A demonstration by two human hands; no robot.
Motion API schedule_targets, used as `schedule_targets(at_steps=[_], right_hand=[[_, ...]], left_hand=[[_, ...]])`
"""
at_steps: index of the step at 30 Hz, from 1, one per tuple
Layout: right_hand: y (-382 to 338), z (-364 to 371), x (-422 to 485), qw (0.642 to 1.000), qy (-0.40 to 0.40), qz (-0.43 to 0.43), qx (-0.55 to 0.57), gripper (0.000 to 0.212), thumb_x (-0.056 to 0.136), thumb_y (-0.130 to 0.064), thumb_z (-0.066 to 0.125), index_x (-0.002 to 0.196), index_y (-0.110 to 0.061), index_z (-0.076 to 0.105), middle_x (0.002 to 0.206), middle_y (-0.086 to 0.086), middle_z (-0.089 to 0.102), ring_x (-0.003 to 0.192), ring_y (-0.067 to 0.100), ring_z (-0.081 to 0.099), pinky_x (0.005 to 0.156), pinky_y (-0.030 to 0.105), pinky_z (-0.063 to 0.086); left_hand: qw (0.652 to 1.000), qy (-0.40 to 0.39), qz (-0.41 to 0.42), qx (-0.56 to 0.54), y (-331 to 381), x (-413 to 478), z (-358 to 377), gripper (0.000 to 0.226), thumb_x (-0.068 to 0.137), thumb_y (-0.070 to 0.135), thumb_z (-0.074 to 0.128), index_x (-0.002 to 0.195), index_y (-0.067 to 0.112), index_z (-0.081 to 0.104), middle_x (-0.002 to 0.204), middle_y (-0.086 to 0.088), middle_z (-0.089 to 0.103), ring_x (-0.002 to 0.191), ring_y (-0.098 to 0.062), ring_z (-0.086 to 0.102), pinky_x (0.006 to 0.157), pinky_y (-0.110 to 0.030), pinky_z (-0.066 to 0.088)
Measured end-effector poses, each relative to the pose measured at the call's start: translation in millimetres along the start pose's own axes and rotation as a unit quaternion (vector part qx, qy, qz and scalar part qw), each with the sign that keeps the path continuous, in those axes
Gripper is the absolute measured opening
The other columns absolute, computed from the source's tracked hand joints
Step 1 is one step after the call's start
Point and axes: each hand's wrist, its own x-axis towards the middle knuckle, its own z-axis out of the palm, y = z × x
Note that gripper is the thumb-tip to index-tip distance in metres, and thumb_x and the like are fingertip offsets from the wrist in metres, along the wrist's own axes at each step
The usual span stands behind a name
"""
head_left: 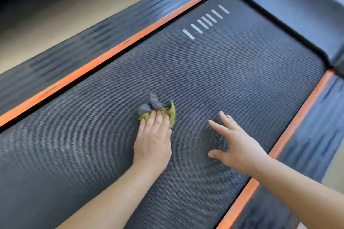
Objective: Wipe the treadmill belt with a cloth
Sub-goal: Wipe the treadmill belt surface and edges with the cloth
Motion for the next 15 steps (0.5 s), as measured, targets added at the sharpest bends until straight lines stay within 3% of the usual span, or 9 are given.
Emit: schedule_targets(at_steps=[4,6,9,10,11,15], right_hand=[[21.4,-19.8,2.0,0.998,-0.019,0.049,0.021,0.103,0.081,-0.059,0.076,0.158,-0.05,0.01,0.169,-0.013,-0.009,0.156,0.014,-0.006,0.124,0.046,0.023],[33.5,-23.8,-0.9,0.999,-0.019,0.047,-0.004,0.097,0.083,-0.06,0.072,0.157,-0.051,0.01,0.168,-0.017,-0.009,0.156,0.01,-0.007,0.123,0.046,0.026],[48.6,-17.4,-11.1,0.999,-0.004,0.038,0.014,0.09,0.087,-0.06,0.069,0.157,-0.051,0.014,0.168,-0.019,-0.007,0.155,0.004,-0.006,0.124,0.041,0.025],[52.7,-13.9,-13.6,0.999,0.002,0.033,0.023,0.088,0.088,-0.059,0.068,0.156,-0.051,0.015,0.168,-0.02,-0.005,0.154,0.003,-0.006,0.124,0.039,0.024],[55.7,-11.3,-14.3,0.999,0.007,0.028,0.027,0.085,0.088,-0.06,0.067,0.156,-0.051,0.015,0.168,-0.02,-0.005,0.154,0.002,-0.006,0.124,0.038,0.023],[63.2,-15.0,-12.4,0.998,0.044,0.034,0.037,0.077,0.093,-0.058,0.06,0.157,-0.046,0.02,0.168,-0.019,0.0,0.155,0.005,-0.003,0.125,0.035,0.021]], left_hand=[[0.968,-0.079,0.238,0.018,-4.4,16.8,-3.9,0.054,0.105,0.036,0.027,0.152,0.016,0.046,0.157,-0.001,0.045,0.149,-0.017,0.035,0.124,-0.04,0.019],[0.974,-0.057,0.218,0.033,-20.3,53.9,-6.2,0.057,0.105,0.038,0.024,0.153,0.016,0.045,0.158,-0.003,0.044,0.148,-0.017,0.036,0.124,-0.039,0.019],[0.999,-0.037,0.023,0.006,-9.1,86.9,-8.2,0.055,0.108,0.035,0.025,0.155,0.01,0.037,0.163,-0.008,0.035,0.152,-0.024,0.026,0.126,-0.045,0.015],[1.0,-0.029,-0.006,-0.003,11.5,84.0,-5.2,0.054,0.108,0.034,0.027,0.154,0.009,0.037,0.162,-0.009,0.035,0.152,-0.026,0.026,0.125,-0.047,0.016],[0.999,-0.034,0.003,-0.016,34.0,75.7,-1.0,0.053,0.107,0.034,0.028,0.154,0.01,0.037,0.162,-0.009,0.036,0.152,-0.026,0.025,0.126,-0.047,0.016],[0.961,-0.154,0.215,-0.082,82.3,51.3,-3.7,0.053,0.109,0.036,0.03,0.16,0.021,0.028,0.168,0.003,0.024,0.155,-0.011,0.013,0.128,-0.035,0.004]])
